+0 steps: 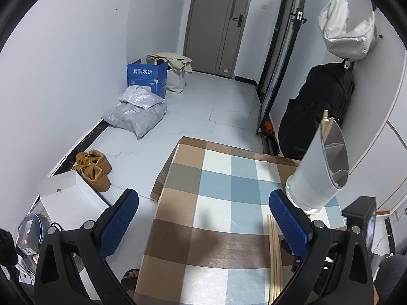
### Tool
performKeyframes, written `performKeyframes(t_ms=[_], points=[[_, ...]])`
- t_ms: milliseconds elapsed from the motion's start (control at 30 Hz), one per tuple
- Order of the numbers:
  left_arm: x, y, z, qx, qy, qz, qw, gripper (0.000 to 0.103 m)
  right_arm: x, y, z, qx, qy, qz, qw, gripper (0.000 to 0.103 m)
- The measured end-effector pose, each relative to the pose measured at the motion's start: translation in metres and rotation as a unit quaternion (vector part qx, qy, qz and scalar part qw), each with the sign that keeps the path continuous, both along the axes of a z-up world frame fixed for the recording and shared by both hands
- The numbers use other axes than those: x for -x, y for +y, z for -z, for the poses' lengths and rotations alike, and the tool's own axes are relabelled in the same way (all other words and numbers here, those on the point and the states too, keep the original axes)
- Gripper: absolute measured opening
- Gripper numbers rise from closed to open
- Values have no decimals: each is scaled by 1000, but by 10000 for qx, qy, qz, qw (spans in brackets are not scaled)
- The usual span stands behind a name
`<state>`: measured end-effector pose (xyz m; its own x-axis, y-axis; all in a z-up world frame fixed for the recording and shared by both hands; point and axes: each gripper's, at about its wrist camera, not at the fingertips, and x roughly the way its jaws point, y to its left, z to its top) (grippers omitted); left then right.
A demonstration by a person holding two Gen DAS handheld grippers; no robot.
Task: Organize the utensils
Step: 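Lower the right tool onto the chopsticks and grasp one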
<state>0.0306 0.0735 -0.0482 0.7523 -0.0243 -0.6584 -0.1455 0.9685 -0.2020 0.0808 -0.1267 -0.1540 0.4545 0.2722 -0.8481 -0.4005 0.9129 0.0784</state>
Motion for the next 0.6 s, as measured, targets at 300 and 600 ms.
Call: performKeyframes(t_ms=[300,600], points=[[-5,15,6,369,220,-137,9990,100,-14,17,3,404,5,53,9992,21],[-7,22,6,439,291,-202,9984,100,-29,31,0,683,-58,205,9974,21]])
